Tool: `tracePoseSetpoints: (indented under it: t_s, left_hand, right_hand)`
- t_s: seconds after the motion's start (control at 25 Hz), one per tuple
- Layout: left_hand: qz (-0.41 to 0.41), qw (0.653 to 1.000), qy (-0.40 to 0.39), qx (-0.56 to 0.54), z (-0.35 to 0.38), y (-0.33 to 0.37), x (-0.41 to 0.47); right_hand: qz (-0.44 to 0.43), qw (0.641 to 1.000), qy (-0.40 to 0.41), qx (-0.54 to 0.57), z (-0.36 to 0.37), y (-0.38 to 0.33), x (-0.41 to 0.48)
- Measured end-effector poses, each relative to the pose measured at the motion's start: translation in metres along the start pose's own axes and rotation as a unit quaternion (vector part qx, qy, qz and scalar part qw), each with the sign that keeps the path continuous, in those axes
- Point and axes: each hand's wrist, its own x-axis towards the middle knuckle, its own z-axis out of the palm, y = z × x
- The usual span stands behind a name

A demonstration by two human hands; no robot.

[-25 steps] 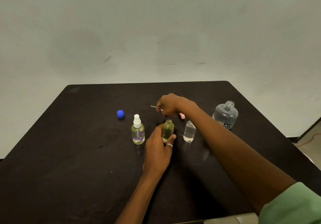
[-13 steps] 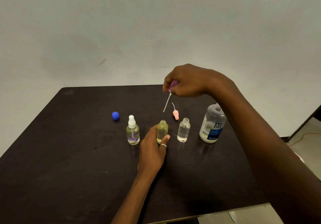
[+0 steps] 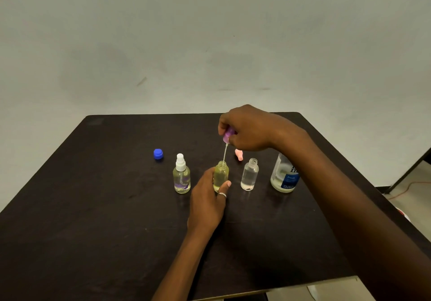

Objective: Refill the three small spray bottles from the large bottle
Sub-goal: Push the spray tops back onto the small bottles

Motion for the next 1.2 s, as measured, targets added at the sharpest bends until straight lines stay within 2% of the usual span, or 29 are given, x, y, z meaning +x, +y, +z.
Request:
tracePoseSetpoints:
  t_s: [0.48,1.2]
  left_hand:
    - [0.041,0.999,0.008,-0.013,0.0,-0.003,-0.002]
    - [0.04,0.999,0.008,-0.015,0.002,-0.007,-0.001]
  right_hand:
    - [-0.016,1.0,-0.017,0.002,0.053,0.004,0.007]
    - [-0.022,0.999,-0.01,-0.029,0.062,0.005,0.011]
